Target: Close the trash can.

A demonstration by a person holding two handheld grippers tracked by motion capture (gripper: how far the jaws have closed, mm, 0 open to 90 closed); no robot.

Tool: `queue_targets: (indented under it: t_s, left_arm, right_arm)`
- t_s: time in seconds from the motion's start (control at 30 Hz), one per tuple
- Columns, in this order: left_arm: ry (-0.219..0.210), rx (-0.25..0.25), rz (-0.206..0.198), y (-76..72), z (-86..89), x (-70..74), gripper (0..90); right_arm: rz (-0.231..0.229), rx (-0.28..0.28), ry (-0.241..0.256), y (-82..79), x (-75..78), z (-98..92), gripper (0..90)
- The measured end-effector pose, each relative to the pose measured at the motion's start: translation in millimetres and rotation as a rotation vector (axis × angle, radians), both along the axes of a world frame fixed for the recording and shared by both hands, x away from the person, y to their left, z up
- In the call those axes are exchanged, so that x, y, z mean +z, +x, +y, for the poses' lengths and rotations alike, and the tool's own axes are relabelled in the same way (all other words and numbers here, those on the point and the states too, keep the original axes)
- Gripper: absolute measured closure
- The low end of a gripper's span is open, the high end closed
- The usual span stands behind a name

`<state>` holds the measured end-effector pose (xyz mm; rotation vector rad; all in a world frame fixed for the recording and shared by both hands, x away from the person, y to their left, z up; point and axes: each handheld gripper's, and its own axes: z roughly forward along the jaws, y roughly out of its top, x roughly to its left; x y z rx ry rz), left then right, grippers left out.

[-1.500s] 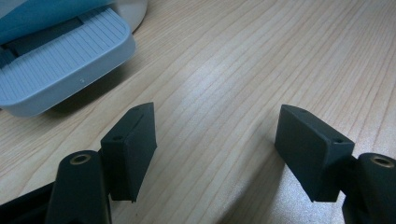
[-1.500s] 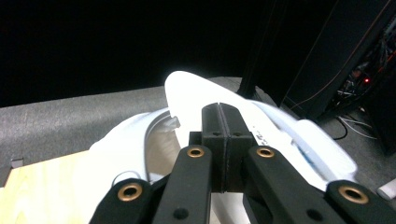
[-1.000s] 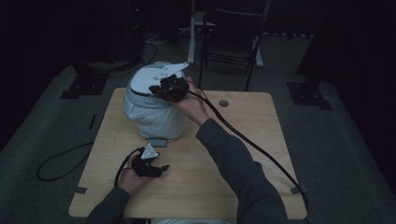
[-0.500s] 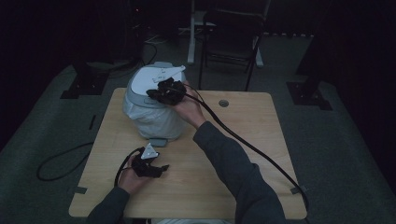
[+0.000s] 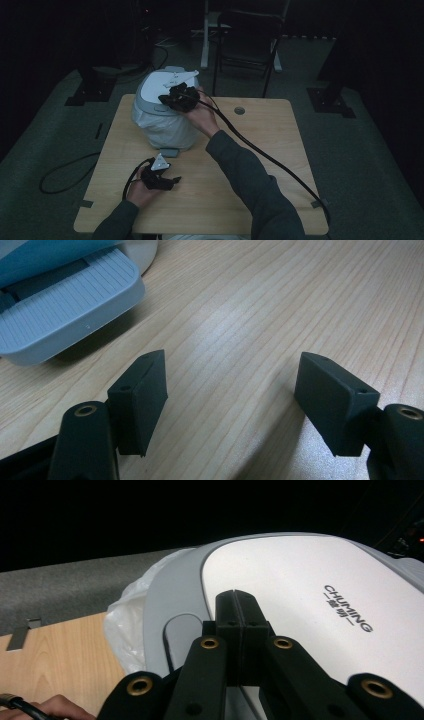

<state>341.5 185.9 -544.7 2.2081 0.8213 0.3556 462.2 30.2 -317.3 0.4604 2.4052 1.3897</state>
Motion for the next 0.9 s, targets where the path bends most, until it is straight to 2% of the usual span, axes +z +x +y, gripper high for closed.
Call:
queue_targets:
  t_s: [0.17, 0.27, 0.57, 0.77, 0.9]
  left_arm:
    - [0.0, -0.002, 0.001, 0.2, 0.1, 0.1, 29.7]
    - [0.0, -0.002, 0.0, 0.2, 0.0, 0.0, 29.7]
    - [0.001, -0.001, 0.001, 0.2, 0.0, 0.1, 29.7]
    - [0.0, -0.002, 0.002, 0.3, 0.0, 0.1, 29.7]
    - [0.0, 0.0, 0.001, 0.6, 0.2, 0.1, 29.7]
  right_arm:
    - [-0.021, -0.023, -0.011, 0.5, 3.9, -6.7, 90.0]
    - [-0.033, -0.026, 0.014, -0.8, 7.7, -13.3, 90.0]
    - [-0.069, -0.051, 0.042, -10.0, 15.3, -43.0, 90.0]
    - [-0.067, -0.075, 0.046, -14.9, 8.4, -66.2, 90.0]
    - [-0.075, -0.093, 0.028, -18.8, 0.8, -81.5, 89.9]
